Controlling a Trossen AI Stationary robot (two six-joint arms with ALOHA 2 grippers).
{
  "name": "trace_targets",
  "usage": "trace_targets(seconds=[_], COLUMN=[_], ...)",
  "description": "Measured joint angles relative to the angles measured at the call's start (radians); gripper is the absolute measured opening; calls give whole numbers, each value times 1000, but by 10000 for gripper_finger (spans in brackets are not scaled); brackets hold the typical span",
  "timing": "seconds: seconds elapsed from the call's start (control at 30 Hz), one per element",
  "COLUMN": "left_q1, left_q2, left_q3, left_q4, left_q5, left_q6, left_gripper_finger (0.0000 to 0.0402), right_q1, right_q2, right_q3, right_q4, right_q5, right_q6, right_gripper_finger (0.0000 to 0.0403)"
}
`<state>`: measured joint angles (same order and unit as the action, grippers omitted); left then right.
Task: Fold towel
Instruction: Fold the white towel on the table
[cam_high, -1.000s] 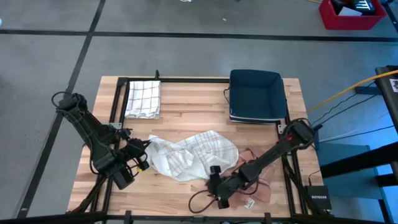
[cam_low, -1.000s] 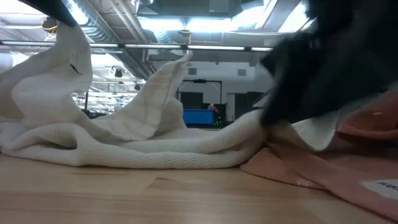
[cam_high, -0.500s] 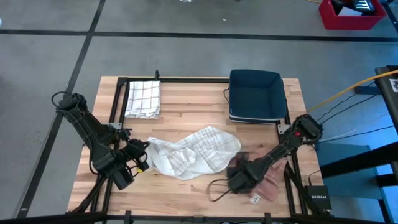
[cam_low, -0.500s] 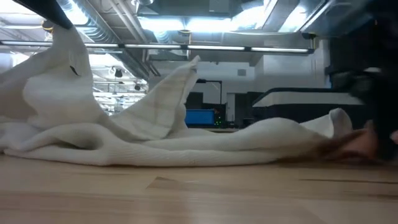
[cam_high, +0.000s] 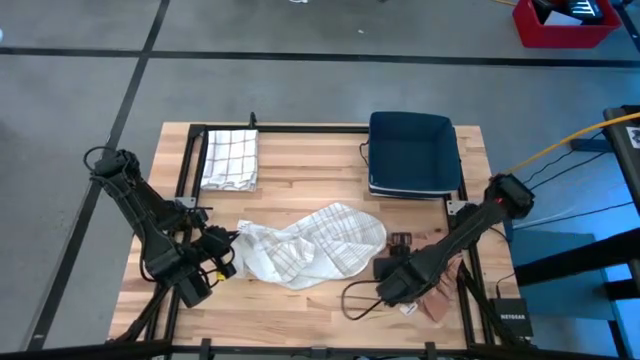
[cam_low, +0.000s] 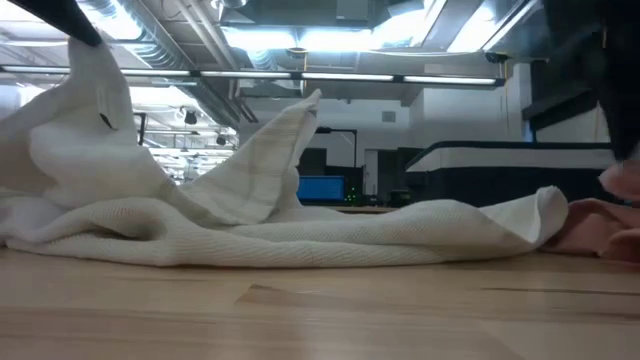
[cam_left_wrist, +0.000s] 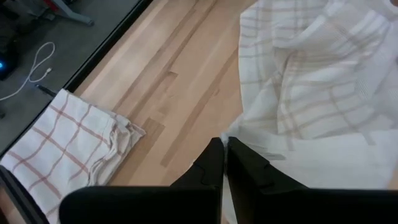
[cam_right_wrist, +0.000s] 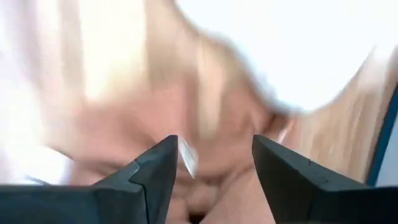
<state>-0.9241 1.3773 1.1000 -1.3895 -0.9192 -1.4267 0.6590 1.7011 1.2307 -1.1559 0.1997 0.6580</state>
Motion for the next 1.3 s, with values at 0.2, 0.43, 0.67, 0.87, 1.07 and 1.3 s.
trace_targets(seconds=[0.2,0.43,0.67,0.87,1.07,1.3], left_q1=[2,3,3,3,3,3], left_q2=[0,0,0,0,0,0], left_q3=[0,0,0,0,0,0], left_q4=[11,26,77,101,100,98], left_q5=[0,-7,-8,-8,-8,-9], left_q6=[36,48,84,126,124,152], left_gripper_finger=[4,4,4,4,4,4], right_q1=[3,-49,-142,-242,-339,-359], right_q2=[-40,5,37,37,47,49], right_q3=[101,-62,-131,-128,-126,-127], right_q4=[200,708,868,975,1117,1114], right_q5=[251,369,416,387,214,-11], right_q6=[-40,-148,-353,-836,-1219,-1470], right_gripper_finger=[211,211,211,211,211,211])
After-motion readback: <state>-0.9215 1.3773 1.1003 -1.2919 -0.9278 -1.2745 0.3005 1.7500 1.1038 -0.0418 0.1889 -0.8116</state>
